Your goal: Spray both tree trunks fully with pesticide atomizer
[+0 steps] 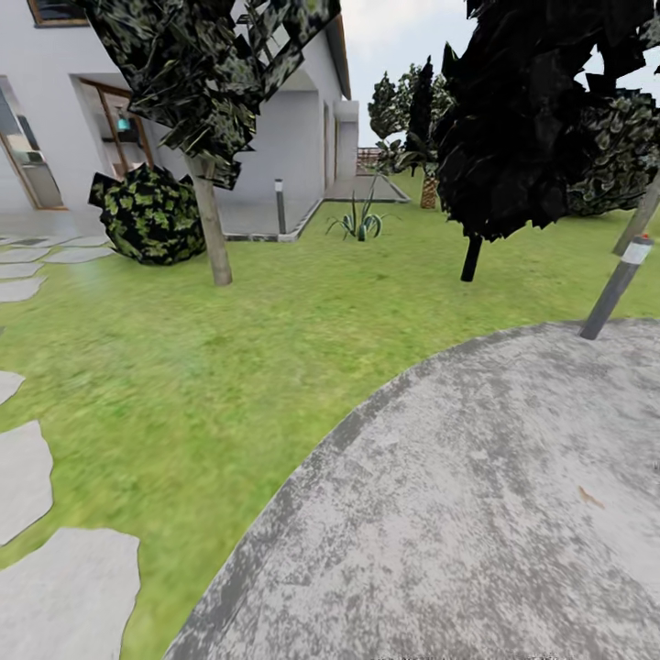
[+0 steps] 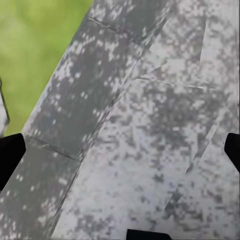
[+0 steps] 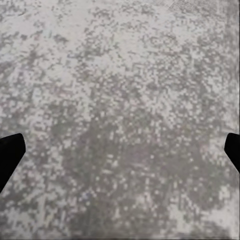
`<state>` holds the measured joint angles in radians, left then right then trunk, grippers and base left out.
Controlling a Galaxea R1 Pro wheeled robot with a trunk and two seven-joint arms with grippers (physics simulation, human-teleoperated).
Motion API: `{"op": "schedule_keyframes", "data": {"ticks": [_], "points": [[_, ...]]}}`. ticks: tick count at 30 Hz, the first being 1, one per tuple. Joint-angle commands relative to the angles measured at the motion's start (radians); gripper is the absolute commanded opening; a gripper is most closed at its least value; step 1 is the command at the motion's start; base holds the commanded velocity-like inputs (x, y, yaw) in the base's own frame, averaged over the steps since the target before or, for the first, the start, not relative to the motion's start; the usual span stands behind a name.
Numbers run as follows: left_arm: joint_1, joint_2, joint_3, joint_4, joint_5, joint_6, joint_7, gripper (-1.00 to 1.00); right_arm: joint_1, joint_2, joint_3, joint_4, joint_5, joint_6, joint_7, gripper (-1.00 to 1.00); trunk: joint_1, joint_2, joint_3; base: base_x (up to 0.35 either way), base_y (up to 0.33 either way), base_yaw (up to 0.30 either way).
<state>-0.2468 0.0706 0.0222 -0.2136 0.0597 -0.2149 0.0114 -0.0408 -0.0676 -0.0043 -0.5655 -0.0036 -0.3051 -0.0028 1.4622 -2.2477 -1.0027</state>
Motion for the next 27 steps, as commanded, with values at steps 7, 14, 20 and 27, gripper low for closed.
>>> {"op": "schedule_keyframes", "data": {"ticks": [7, 14, 20, 27], "points": [[0.000, 0.000, 0.001, 0.000, 0.006, -0.003, -0.001, 1.00, -0.001, 0.000, -0.001, -0.002, -0.002, -0.003, -0.001, 1.00, 0.000, 0.000, 0.003, 0.000, 0.000, -0.300], [0.000, 0.000, 0.001, 0.000, 0.006, -0.003, -0.001, 1.00, -0.001, 0.000, 0.000, -0.002, -0.003, -0.004, -0.001, 1.00, 0.000, 0.000, 0.008, 0.000, 0.000, -0.293], [0.000, 0.000, 0.001, 0.000, 0.005, -0.003, -0.001, 1.00, -0.001, 0.000, -0.001, -0.002, -0.001, -0.003, 0.000, 1.00, 0.000, 0.000, 0.010, 0.000, 0.000, -0.294], [0.000, -0.001, 0.001, 0.000, 0.005, -0.003, -0.001, 1.00, -0.001, 0.000, 0.000, -0.001, -0.001, -0.003, -0.001, 1.00, 0.000, 0.000, 0.010, 0.000, 0.000, -0.300]]}}
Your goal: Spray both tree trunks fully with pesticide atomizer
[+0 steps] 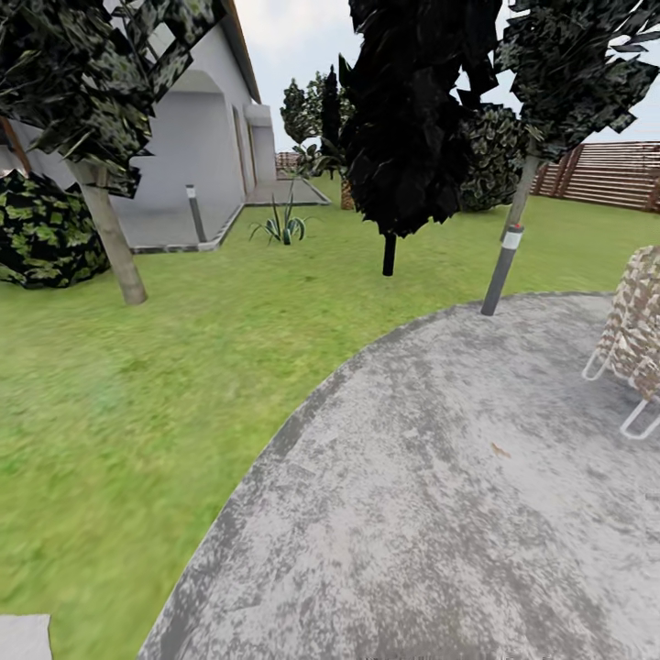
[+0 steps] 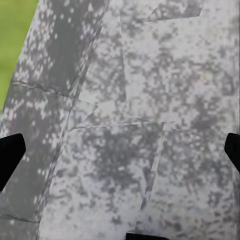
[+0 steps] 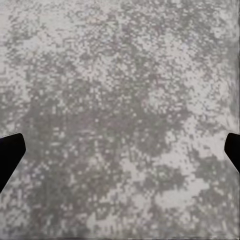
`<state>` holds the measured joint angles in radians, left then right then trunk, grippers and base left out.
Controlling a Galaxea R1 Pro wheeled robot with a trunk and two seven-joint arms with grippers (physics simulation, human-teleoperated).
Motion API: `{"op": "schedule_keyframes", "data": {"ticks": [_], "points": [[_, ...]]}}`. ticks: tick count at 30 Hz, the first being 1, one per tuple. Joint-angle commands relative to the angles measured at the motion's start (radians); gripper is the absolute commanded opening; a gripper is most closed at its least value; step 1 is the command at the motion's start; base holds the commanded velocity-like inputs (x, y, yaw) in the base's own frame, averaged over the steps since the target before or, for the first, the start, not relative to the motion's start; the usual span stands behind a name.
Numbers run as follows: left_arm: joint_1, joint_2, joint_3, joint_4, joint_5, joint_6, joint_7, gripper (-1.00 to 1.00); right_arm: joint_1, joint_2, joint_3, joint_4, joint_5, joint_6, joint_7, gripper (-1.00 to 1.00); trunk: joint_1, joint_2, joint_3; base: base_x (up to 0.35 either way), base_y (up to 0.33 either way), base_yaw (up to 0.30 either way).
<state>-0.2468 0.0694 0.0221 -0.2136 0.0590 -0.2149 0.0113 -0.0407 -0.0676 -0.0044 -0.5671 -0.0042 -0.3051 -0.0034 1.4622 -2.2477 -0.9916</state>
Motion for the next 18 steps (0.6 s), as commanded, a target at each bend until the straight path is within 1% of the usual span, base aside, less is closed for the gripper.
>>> {"op": "schedule_keyframes", "data": {"ticks": [1, 18], "points": [[0.000, 0.000, 0.001, 0.000, 0.006, -0.003, -0.001, 1.00, -0.001, 0.000, 0.000, 0.001, 0.000, -0.003, 0.000, 1.00, 0.000, 0.000, -0.001, 0.000, 0.000, -0.300], [0.000, 0.000, 0.000, 0.000, 0.007, -0.003, -0.001, 1.00, -0.001, 0.000, 0.000, 0.001, 0.000, -0.003, 0.000, 1.00, 0.000, 0.000, -0.001, 0.000, 0.000, -0.300]]}}
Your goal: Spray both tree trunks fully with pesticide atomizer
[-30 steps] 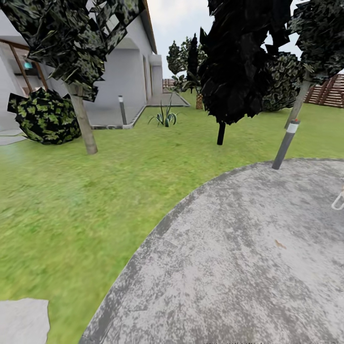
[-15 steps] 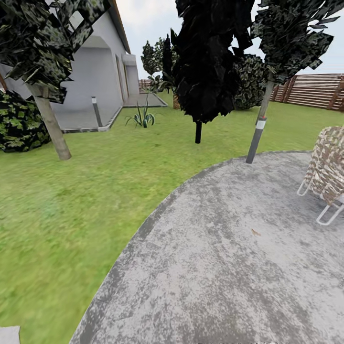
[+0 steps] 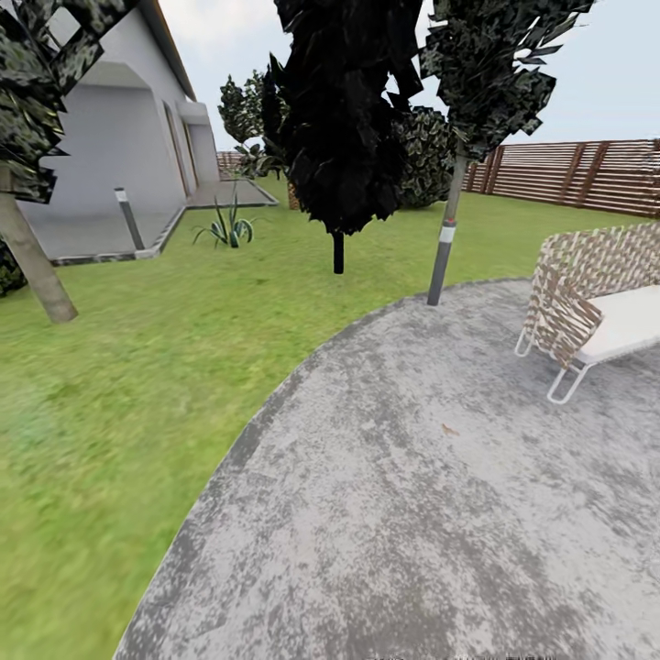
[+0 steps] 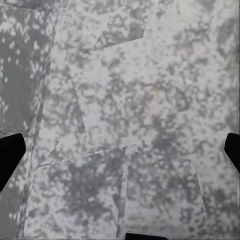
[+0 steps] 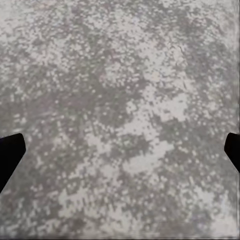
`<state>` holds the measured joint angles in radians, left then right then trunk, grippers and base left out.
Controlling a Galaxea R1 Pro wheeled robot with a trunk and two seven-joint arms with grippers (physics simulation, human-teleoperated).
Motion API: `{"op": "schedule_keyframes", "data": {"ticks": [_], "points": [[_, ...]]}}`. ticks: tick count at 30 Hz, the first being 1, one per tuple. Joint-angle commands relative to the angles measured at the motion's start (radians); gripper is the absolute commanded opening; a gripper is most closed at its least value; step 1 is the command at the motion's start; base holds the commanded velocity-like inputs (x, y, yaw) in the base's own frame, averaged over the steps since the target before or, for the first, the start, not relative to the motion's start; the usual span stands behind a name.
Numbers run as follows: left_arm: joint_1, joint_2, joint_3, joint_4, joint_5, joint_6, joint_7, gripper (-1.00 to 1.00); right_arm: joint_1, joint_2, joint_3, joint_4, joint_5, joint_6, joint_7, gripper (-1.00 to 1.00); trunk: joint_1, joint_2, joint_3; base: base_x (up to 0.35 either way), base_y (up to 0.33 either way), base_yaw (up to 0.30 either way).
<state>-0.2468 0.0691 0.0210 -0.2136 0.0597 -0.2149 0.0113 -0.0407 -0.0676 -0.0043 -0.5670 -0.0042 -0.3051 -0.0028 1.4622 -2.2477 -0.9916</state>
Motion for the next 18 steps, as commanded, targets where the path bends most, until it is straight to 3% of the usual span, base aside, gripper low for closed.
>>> {"op": "schedule_keyframes", "data": {"ticks": [1, 18], "points": [[0.000, 0.000, 0.001, 0.000, 0.006, -0.003, -0.001, 1.00, -0.001, 0.000, 0.000, 0.001, 0.000, -0.003, 0.000, 1.00, 0.000, 0.000, -0.001, 0.000, 0.000, -0.300], [0.000, 0.000, 0.001, 0.000, 0.006, -0.003, -0.001, 1.00, -0.001, 0.000, 0.000, -0.001, 0.000, -0.003, 0.000, 1.00, 0.000, 0.000, -0.001, 0.000, 0.000, -0.300]]}}
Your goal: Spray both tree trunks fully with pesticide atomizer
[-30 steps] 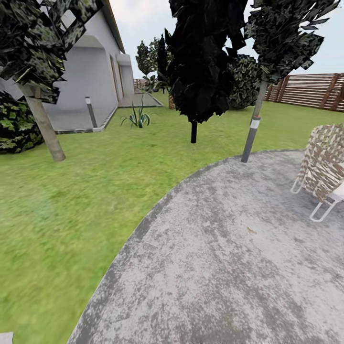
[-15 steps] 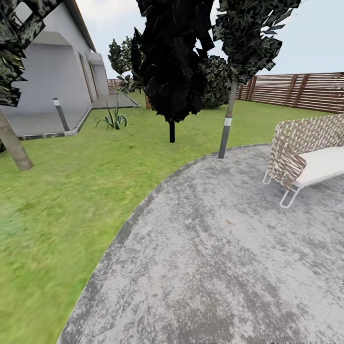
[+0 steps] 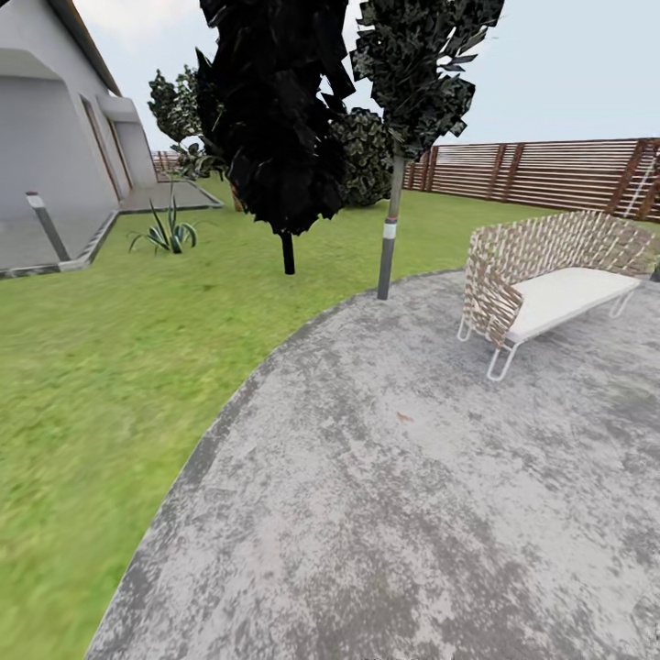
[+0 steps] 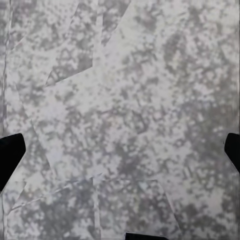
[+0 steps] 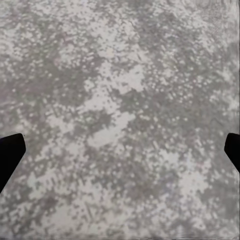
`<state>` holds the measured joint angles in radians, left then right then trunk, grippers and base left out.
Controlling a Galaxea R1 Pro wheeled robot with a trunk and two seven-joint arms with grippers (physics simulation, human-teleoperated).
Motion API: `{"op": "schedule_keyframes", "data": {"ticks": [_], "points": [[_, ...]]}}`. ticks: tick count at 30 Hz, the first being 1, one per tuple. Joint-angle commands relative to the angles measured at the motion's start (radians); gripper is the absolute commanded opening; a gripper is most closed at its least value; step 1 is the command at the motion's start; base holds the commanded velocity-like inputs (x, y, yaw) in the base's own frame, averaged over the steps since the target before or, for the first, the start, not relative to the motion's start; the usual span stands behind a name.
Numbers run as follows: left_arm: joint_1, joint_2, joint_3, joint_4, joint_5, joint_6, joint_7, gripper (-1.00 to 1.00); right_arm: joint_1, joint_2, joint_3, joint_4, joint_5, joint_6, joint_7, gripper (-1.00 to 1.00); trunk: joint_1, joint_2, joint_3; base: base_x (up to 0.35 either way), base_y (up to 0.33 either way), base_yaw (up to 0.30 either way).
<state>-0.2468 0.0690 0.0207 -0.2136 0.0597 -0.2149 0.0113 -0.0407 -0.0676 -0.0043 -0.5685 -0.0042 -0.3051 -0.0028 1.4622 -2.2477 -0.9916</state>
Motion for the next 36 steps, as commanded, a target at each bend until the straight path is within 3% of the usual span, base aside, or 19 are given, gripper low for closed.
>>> {"op": "schedule_keyframes", "data": {"ticks": [1, 13, 36], "points": [[0.000, 0.000, 0.001, 0.000, 0.006, -0.003, -0.001, 1.00, -0.001, 0.000, 0.000, 0.001, 0.000, -0.003, 0.000, 1.00, 0.000, 0.000, -0.001, 0.000, 0.000, -0.300], [0.000, -0.001, 0.001, -0.001, 0.006, -0.003, -0.001, 1.00, -0.001, 0.000, 0.000, 0.001, 0.000, -0.003, 0.000, 1.00, 0.000, 0.000, -0.001, 0.024, 0.000, -0.300], [0.000, 0.000, 0.002, 0.000, 0.006, -0.003, 0.000, 1.00, -0.001, 0.000, -0.002, -0.002, -0.002, -0.002, -0.001, 1.00, 0.000, 0.000, -0.001, 0.328, 0.000, -0.300]]}}
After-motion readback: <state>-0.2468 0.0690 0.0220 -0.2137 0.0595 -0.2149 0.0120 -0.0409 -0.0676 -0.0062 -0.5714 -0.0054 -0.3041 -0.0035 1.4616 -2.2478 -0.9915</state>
